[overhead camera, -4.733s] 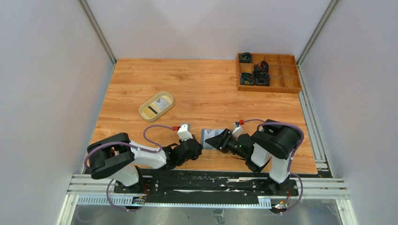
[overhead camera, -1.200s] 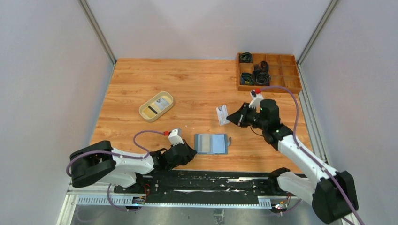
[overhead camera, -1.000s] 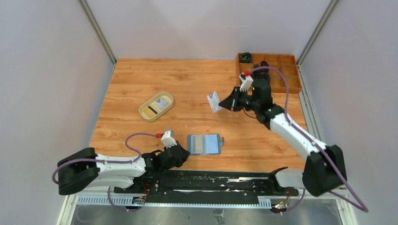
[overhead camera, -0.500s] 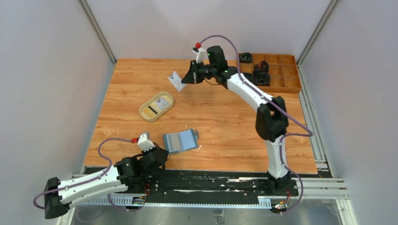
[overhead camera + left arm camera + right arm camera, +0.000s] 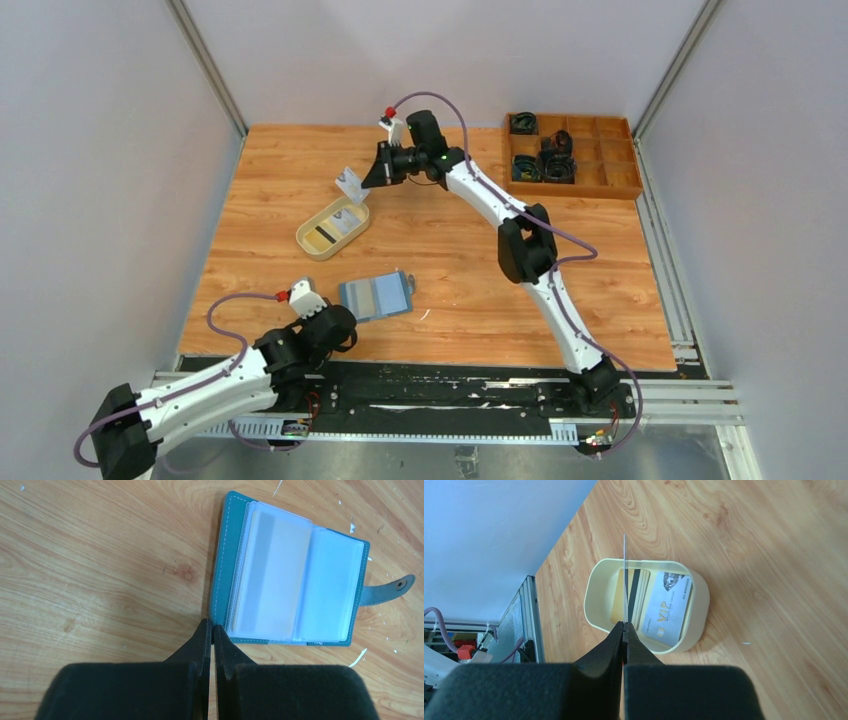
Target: Take the credit cards out of the card holder
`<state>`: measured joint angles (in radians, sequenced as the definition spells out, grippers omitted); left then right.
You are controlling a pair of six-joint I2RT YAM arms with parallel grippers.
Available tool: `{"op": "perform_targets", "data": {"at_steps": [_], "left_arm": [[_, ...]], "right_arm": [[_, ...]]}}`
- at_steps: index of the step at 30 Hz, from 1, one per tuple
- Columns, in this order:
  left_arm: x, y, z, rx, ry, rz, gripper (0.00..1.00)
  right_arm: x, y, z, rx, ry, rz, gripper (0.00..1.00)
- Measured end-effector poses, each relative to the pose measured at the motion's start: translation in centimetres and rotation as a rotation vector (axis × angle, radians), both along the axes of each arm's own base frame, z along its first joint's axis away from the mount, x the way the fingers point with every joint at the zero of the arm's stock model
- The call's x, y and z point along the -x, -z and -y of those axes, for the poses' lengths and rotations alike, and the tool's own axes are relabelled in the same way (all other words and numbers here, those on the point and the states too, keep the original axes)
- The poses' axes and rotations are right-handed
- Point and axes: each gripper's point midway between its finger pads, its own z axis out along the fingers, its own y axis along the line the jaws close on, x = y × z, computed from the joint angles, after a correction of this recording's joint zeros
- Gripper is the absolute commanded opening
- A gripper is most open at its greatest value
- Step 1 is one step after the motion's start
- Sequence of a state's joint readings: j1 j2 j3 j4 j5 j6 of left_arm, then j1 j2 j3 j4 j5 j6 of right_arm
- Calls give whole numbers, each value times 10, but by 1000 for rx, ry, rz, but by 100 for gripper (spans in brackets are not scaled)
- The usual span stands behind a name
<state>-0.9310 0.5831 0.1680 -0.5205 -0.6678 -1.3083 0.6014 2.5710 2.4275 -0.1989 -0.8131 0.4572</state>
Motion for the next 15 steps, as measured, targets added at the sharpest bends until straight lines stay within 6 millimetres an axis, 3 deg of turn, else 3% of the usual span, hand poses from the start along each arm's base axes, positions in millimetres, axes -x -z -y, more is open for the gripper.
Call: {"op": "perform_targets", "data": {"at_steps": [15], "left_arm": [[0,-4,1,12,15,9,0]], "right_arm": [[51,12,-55,-16,-95,-33,0]]}}
